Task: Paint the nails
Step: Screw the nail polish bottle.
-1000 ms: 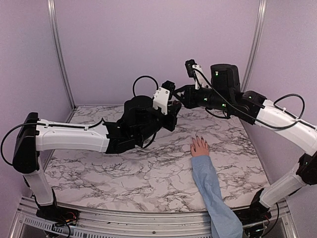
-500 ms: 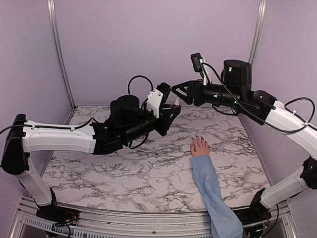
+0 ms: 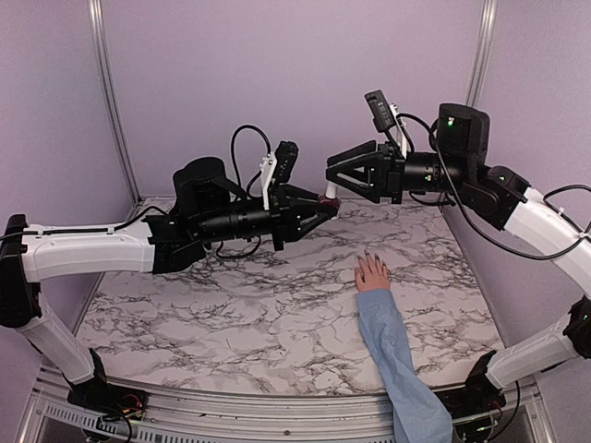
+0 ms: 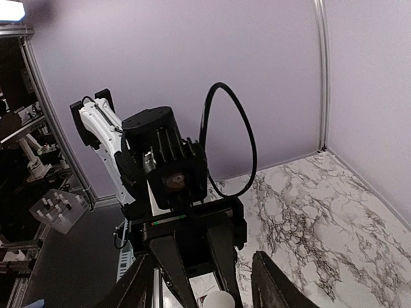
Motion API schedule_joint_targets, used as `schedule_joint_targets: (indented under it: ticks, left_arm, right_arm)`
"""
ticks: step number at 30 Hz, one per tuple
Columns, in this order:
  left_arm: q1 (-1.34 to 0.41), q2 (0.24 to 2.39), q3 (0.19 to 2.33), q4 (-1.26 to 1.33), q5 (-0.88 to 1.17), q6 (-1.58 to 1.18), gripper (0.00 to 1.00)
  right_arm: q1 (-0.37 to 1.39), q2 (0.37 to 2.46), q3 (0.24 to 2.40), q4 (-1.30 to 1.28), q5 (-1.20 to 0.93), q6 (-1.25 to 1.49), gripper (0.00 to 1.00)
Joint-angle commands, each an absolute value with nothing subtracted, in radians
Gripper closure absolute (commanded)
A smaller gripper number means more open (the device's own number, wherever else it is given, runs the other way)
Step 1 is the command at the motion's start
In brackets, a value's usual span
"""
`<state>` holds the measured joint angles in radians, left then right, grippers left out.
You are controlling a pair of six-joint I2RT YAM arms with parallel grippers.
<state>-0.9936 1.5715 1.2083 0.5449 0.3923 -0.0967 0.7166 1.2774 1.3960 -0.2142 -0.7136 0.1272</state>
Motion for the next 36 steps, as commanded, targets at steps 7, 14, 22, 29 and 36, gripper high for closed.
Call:
schedule_joint_targets:
  ticks: [7,14,22,29,36]
  left_arm:
    - [-0.992,1.56,1.248,0.641,0.712,-0.215,1.0]
    - [-0.989,1.564,1.247,0.681,0.721,-0.246,1.0]
    - [-0.98,1.569,1.233,0.713,0.703,-0.273,1.0]
    - [-0.97,1.561,1.202,0.72,0.595,-0.253,1.0]
    - [-0.969,1.553,1.168,0.714,0.419,-0.209,1.0]
  right_arm:
    - [0.723,1.289,1.416,-0.143,-0.988,0.126,0.53]
    - [0.75,1.315,1.428,-0.2,-1.033,0.082,0.56]
    - [0.759,1.327,1.445,-0.226,-1.019,0.071,0.85]
    - [0.758,1.34,1.433,-0.232,-0.963,0.09,1.0]
    - [0.756,1.362,1.434,-0.224,-0.805,0.179,1.0]
